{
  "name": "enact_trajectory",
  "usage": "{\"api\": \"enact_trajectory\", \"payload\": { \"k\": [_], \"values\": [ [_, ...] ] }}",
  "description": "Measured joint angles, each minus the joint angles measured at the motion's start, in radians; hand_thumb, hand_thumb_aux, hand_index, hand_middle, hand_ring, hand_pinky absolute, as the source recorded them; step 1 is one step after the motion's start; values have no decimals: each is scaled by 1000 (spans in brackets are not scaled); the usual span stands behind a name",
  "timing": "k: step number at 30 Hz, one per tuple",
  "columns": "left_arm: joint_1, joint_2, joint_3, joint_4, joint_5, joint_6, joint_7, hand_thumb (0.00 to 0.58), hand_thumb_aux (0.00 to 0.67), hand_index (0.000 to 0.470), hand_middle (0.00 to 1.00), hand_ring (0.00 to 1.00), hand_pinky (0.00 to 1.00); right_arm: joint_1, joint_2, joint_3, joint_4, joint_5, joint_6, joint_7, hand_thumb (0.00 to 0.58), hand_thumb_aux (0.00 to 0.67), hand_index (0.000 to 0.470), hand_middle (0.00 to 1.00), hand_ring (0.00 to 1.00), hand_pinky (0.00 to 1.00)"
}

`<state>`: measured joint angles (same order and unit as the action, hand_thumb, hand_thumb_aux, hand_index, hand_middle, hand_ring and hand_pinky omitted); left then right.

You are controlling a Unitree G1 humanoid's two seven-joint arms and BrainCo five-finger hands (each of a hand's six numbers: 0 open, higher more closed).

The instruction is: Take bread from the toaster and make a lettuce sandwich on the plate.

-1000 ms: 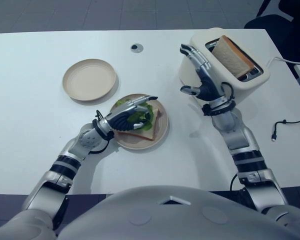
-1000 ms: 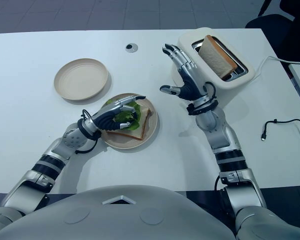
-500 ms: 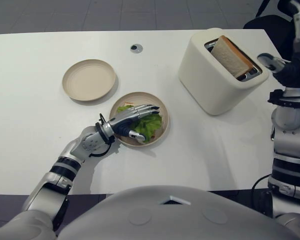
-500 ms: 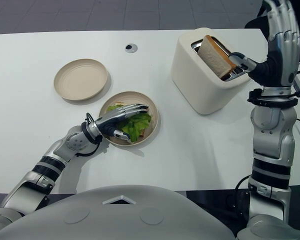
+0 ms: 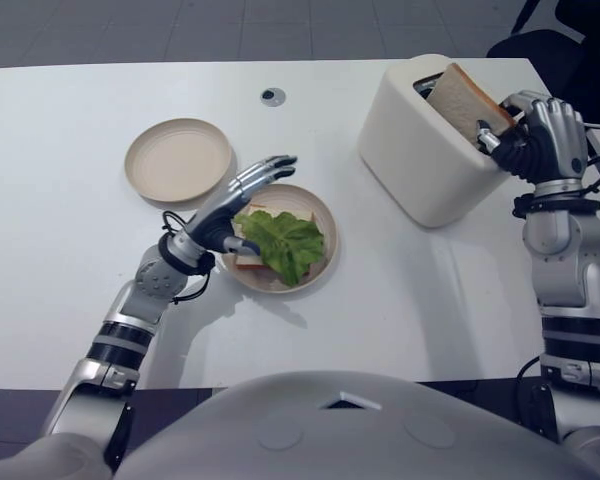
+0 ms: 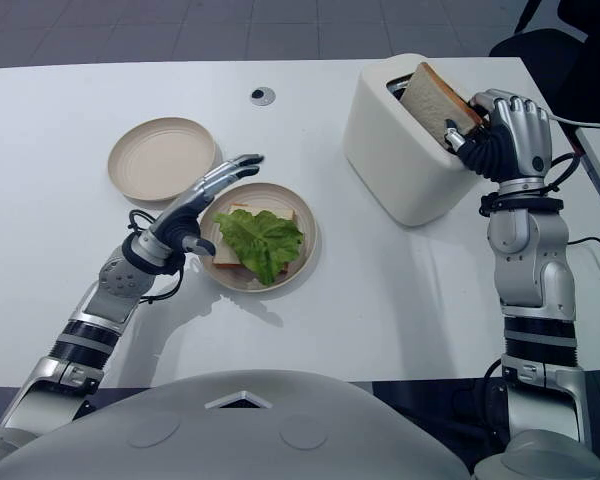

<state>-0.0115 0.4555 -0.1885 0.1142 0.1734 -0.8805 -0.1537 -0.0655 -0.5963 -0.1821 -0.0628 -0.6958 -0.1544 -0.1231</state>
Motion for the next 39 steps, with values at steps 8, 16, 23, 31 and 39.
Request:
{"api": "enact_trajectory", "payload": {
  "k": [8, 16, 23, 31, 39],
  "values": [
    [42, -10, 117, -17, -101, 20, 17, 0, 0, 0, 0, 0, 0, -61, 31, -40, -153, 147, -183, -124, 580, 670, 470, 1000, 1000, 1000],
    [54, -12, 145, 67, 65, -12, 40, 0, 0, 0, 0, 0, 0, -78, 135, 231, -265, 621, -338, 150, 580, 670, 470, 1000, 1000, 1000],
    [44, -32, 375, 68, 55, -39, 227, 0, 0, 0, 0, 0, 0, -36, 318, 464, -32, 733, -182, 333, 580, 670, 470, 1000, 1000, 1000],
    [59, -46, 470, -46, 364, -68, 363, 0, 0, 0, 0, 0, 0, -29, 365, 509, 251, 485, -200, 243, 580, 670, 470, 1000, 1000, 1000],
    [108, -14, 215, -157, 617, -47, 227, 0, 0, 0, 0, 0, 0, -29, 335, 513, 299, 351, -204, 202, 580, 670, 470, 1000, 1000, 1000]
  ]
}}
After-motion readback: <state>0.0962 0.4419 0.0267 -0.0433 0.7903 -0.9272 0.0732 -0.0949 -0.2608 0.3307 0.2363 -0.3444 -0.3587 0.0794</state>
